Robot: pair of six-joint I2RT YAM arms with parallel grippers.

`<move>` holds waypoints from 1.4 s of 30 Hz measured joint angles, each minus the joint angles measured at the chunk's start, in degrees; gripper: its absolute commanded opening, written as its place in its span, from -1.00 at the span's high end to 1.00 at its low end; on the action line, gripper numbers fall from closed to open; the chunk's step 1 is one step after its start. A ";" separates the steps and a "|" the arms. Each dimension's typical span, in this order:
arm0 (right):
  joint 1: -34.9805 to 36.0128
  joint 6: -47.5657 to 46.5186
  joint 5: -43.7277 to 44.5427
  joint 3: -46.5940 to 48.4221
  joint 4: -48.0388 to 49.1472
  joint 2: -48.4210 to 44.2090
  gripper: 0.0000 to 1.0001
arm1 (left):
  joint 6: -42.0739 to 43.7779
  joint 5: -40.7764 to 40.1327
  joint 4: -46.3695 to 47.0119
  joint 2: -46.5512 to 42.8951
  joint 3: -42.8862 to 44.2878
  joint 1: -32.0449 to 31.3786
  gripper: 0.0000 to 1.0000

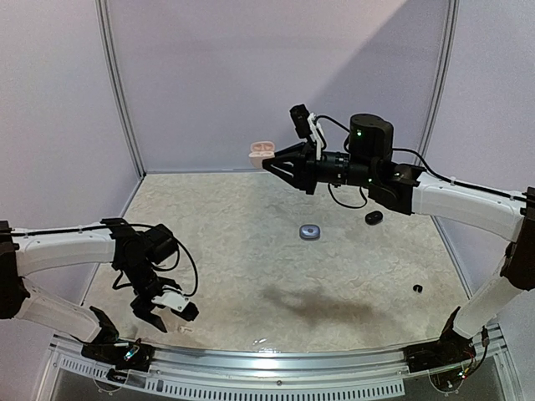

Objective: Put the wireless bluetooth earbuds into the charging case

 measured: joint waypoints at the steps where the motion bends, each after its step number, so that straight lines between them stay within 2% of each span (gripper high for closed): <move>1: 0.00 0.22 0.00 -0.02 -0.02 -0.02 1.00 | 0.85 -0.15 1.42 0.09 -0.61 -0.09 -0.30; 8: 0.00 1.31 0.44 -0.39 -0.35 -0.09 1.00 | 7.65 1.22 9.29 2.75 -2.12 -0.35 -0.17; 11: 0.00 2.05 1.01 -0.66 -0.92 -0.13 1.00 | 9.18 2.64 10.10 4.55 -2.32 -0.96 -0.14; 17: 0.00 3.43 2.38 -3.06 -2.12 -1.03 1.00 | 10.12 4.46 10.38 6.97 -3.80 -2.16 0.09; 23: 0.00 4.57 3.67 -4.35 -3.37 -2.78 1.00 | 9.94 4.39 10.99 7.08 -4.72 -2.49 0.10; 31: 0.00 4.22 4.63 -4.55 -3.41 -4.13 1.00 | 5.90 2.82 16.15 7.06 -5.16 -2.99 0.52; 34: 0.00 3.56 4.70 -4.55 -3.48 -4.13 1.00 | 4.57 2.01 17.68 7.08 -5.16 -3.15 0.50; 38: 0.00 2.75 4.79 -4.55 -3.54 -4.13 1.00 | 1.95 0.85 17.97 7.69 -4.24 -3.17 0.65; 42: 0.00 1.70 4.90 -4.52 -3.63 -4.13 1.00 | -2.91 -1.79 18.21 10.67 -0.52 -2.36 0.66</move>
